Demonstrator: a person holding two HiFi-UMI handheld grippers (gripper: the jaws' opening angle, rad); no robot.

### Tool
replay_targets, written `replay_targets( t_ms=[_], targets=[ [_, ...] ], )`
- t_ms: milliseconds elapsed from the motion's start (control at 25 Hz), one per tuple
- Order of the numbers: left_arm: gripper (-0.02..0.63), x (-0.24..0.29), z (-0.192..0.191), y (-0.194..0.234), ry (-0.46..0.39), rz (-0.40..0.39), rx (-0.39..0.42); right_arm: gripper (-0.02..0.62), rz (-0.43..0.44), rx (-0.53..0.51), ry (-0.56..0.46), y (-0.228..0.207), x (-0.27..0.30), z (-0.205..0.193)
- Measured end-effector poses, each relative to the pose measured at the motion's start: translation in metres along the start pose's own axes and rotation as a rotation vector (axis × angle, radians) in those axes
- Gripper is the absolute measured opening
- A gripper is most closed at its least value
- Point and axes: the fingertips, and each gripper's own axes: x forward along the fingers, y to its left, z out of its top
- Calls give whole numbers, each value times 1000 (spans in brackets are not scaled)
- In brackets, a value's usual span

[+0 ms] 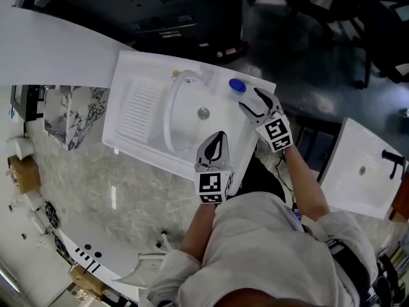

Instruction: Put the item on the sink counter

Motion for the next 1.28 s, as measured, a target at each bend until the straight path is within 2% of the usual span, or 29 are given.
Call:
replay_targets(
  t_ms=[200,240,320,360,680,1040,1280],
  targets=[
    [11,-10,6,-9,-20,-57,25,248,-76,71,-3,11,-27,1],
    [9,-13,6,-10,-26,-64,33,229,-95,77,-2,15,-33,2],
    [9,-20,8,-10,-40,-80,40,72,-147,80,-17,23,-45,8],
    [11,-24,9,-10,-47,-88,39,26,-169,84,-28,28,-51,13],
    [11,-69,4,-1,-100,-117,63,5,-228,95,-79,83,-89,51],
    [11,-122,-5,32,-150,-126,25,5,-261,-48,-74,168,-103,67],
    [9,-154,-2,35,-193,-165,17,5,-306,-76,-98,208,-126,86]
  ],
)
